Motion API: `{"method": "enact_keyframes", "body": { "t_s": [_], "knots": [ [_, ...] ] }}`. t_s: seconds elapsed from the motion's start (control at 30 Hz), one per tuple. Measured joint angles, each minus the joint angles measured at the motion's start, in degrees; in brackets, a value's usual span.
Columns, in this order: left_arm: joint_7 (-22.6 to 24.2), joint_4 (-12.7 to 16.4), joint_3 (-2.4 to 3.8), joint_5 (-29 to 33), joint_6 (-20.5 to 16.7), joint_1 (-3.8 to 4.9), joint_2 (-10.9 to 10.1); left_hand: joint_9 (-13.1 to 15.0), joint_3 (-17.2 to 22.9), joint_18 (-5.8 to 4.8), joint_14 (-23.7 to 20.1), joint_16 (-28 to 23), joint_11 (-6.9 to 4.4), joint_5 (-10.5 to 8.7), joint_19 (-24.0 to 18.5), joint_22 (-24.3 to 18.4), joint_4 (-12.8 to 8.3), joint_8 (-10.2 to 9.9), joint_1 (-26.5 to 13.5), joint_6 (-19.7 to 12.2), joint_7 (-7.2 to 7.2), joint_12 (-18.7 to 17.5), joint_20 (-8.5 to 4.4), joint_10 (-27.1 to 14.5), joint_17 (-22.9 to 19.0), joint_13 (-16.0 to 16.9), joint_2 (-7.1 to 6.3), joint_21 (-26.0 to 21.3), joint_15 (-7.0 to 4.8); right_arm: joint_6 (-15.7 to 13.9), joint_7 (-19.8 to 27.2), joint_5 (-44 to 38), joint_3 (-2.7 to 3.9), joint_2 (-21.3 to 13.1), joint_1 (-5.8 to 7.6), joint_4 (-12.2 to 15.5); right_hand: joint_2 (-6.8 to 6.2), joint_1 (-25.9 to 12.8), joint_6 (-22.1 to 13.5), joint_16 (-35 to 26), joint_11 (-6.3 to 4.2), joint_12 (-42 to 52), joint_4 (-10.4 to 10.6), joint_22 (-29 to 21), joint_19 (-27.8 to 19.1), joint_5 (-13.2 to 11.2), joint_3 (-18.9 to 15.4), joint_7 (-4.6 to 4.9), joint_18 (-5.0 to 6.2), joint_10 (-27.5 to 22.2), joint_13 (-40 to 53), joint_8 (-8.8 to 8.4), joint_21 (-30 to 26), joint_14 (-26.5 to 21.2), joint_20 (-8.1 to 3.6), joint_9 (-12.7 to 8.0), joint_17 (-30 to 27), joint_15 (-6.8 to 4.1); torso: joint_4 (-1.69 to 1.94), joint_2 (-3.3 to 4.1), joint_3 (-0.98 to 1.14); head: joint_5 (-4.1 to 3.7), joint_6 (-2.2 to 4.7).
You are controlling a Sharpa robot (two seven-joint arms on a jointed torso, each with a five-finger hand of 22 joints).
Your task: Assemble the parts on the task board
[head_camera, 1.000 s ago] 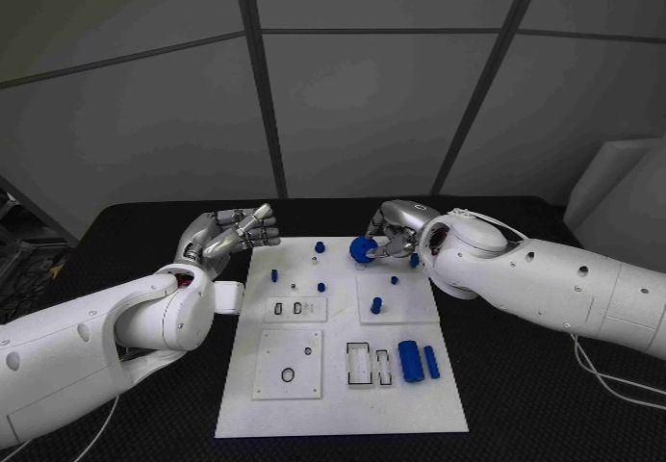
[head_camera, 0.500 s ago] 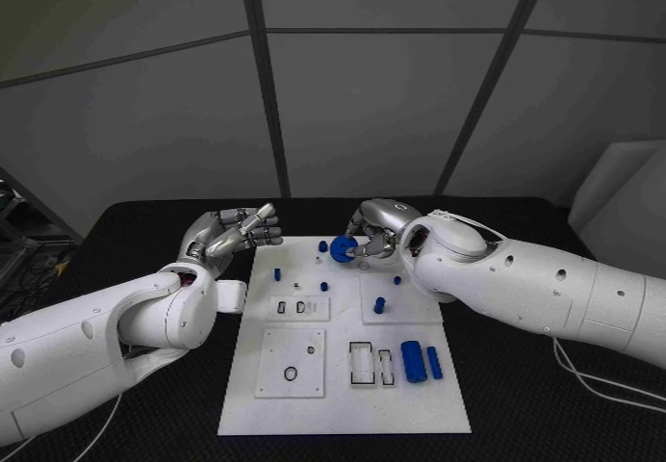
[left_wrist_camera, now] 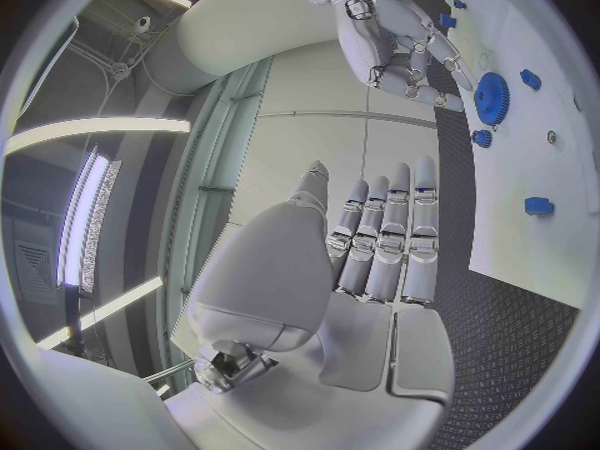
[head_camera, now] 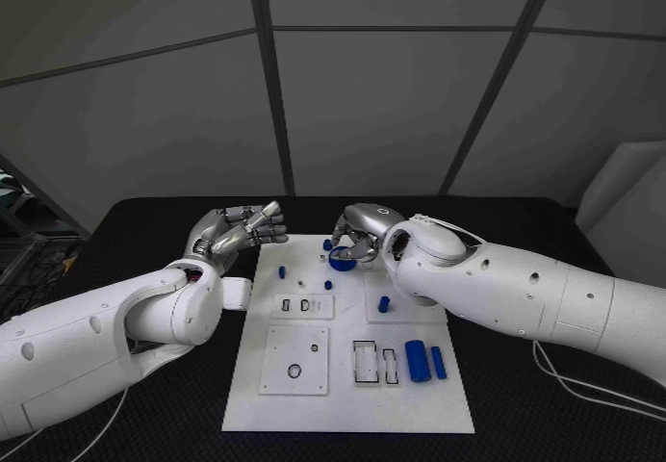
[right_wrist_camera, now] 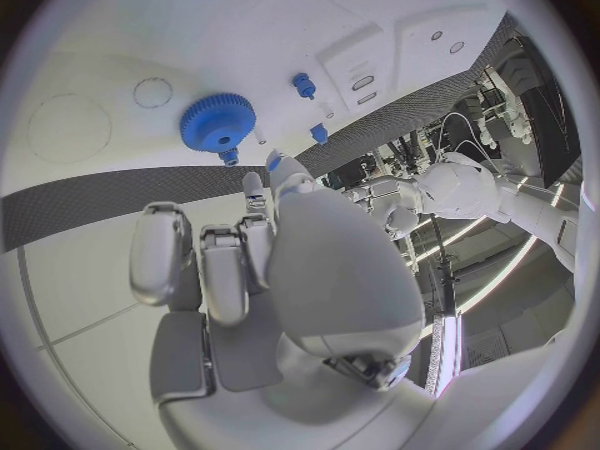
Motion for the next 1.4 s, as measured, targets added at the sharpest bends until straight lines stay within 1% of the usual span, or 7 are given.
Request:
{"method": "enact_keyframes", "body": {
  "t_s": [0.23,0.33,0.5,0.67,0.87,1.3,1.4],
  "knots": [
    [-0.01,-0.02,0.00,0.00,0.01,0.00,0.02,0.00,0.00,0.00,0.00,0.00,0.00,0.00,0.00,0.00,0.00,0.00,0.00,0.00,0.00,0.00,0.00,0.00,0.00,0.00,0.00,0.00,0.00,0.11,0.09,-0.04,-0.25,0.66,-0.19,-0.64,0.00,0.00,-0.02,-0.01,0.00,0.00,0.00,0.06,0.22,0.00,0.00,0.01,0.00,0.00,0.00,-0.32,0.00,0.00,-0.21,-0.07,0.00,0.00,-0.13,0.02,0.05,0.18,-0.05],
    [-0.01,-0.05,0.00,0.00,0.01,0.00,0.02,0.00,0.00,0.00,0.00,0.00,0.00,0.00,0.00,0.00,0.00,0.00,0.00,0.00,0.00,0.00,0.00,0.00,0.00,0.00,0.00,0.00,0.00,0.11,0.09,-0.07,-0.28,0.41,-0.19,-0.72,-0.26,-0.26,-0.35,-0.01,0.00,-0.07,-0.15,0.06,0.21,0.00,0.15,0.35,0.00,0.00,-0.06,-0.75,0.00,0.00,-0.22,-0.15,-0.01,0.00,-0.20,0.02,0.09,0.26,-0.05],
    [-0.02,-0.08,0.00,0.00,0.01,0.00,-0.01,0.00,0.00,0.00,0.00,0.00,0.00,0.00,0.00,0.01,0.00,0.01,0.00,0.00,0.00,0.00,0.00,0.00,0.00,0.00,0.00,0.00,0.00,0.53,0.09,-0.10,-0.30,-0.26,-0.20,-0.78,-2.03,-2.02,-2.78,-0.01,0.97,-1.48,-0.16,-0.15,0.27,-0.79,0.15,1.21,0.01,-0.97,-0.45,-2.50,-0.01,-0.02,0.13,-0.35,-0.01,0.02,-0.29,0.01,0.13,0.30,0.07],
    [-0.03,-0.12,0.00,0.00,0.02,0.00,0.04,0.00,0.00,0.00,0.00,0.00,0.00,0.00,0.00,0.01,0.00,0.01,0.00,0.00,0.00,0.00,0.00,0.00,-0.01,0.00,0.00,0.00,0.00,1.58,0.06,0.11,-0.31,-0.44,-0.21,-1.03,-3.72,-3.71,-5.69,-0.01,1.77,-2.12,0.52,-0.43,-0.04,-1.05,-0.22,2.04,0.01,-1.77,-1.20,-4.29,-0.01,-0.22,0.84,-0.35,-0.01,0.66,-0.31,0.00,0.15,0.23,0.20],
    [-0.04,-0.14,0.00,0.00,0.02,0.00,0.08,0.00,0.00,0.00,0.00,0.00,0.00,0.00,0.00,0.01,0.00,0.01,0.00,0.00,0.00,0.00,0.00,0.00,-0.01,0.00,0.00,0.00,0.00,3.14,0.02,0.78,-0.32,-0.25,-0.22,-2.31,-4.54,-3.89,-6.84,-0.01,2.08,-2.52,1.27,-0.43,-0.04,-1.05,-0.48,2.57,0.01,-2.08,-1.65,-4.84,-0.01,-0.11,1.23,-0.34,-0.02,0.96,-0.24,0.00,0.15,0.07,0.21],
    [-0.05,-0.26,0.00,0.00,0.04,0.00,0.15,0.00,-0.09,0.01,0.00,0.01,0.00,0.00,0.00,-0.04,-0.09,-0.20,0.00,0.00,0.00,0.00,0.00,0.00,0.05,0.00,0.00,0.00,0.00,5.10,0.10,2.11,-0.33,0.67,-0.56,-4.71,-4.50,-3.92,-7.04,-0.01,2.16,-2.59,2.09,-0.51,-0.12,-0.76,-0.03,2.38,0.01,-2.16,-1.25,-4.91,-0.01,-0.11,1.32,-0.13,-0.02,1.36,-0.19,0.03,0.12,0.14,0.11],
    [-0.06,-0.30,0.00,0.00,0.05,0.00,0.18,0.00,-0.16,0.00,0.00,0.01,0.00,0.00,0.00,-0.03,-0.16,-0.20,0.00,0.00,0.00,0.00,0.00,0.00,0.05,0.00,0.00,0.00,0.00,5.12,0.17,2.34,-0.33,0.87,-0.58,-5.08,-3.44,-4.17,-6.80,-0.01,2.16,-2.47,2.24,-0.40,-0.12,-0.34,0.12,2.53,0.00,-2.16,-1.00,-4.80,-0.01,-0.11,1.32,-0.03,-0.02,1.36,-0.19,0.03,0.12,0.14,0.14]
  ]
}}
